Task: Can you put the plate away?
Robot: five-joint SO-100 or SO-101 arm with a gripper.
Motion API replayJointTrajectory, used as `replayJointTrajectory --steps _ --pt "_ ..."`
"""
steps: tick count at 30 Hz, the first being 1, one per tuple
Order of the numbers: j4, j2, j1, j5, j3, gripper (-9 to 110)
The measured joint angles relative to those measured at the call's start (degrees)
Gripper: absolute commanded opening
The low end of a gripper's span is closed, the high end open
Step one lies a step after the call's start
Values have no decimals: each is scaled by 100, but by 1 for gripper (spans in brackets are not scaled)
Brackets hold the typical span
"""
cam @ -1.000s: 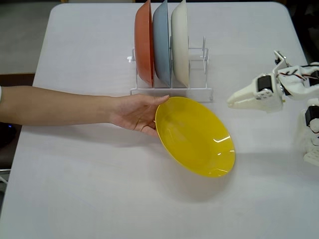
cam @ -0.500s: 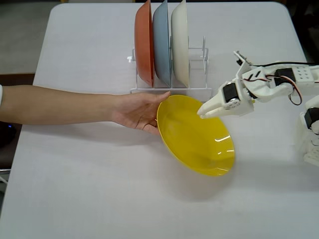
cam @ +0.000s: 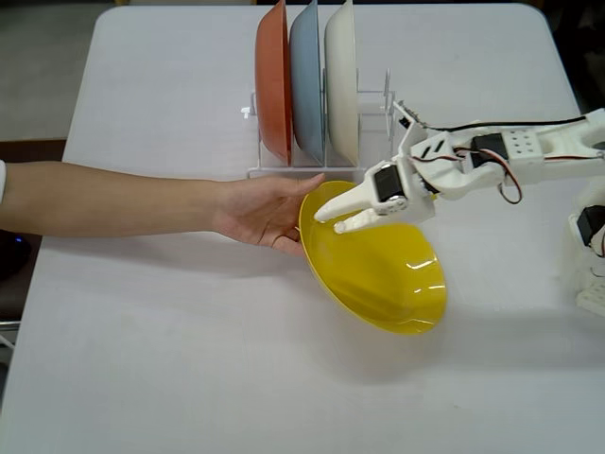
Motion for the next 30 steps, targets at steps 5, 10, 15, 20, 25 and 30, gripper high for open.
replayJointTrajectory --steps 5,10,15,20,25,30 --pt "0 -571 -70 0 -501 23" --pt "0 -1020 -70 26 -976 24" --pt "105 -1494 -70 264 -1424 25" --pt "202 -1854 -114 571 -1714 23" --pt "387 -2101 -167 888 -1995 19" --pt "545 -2355 -185 1345 -2224 15"
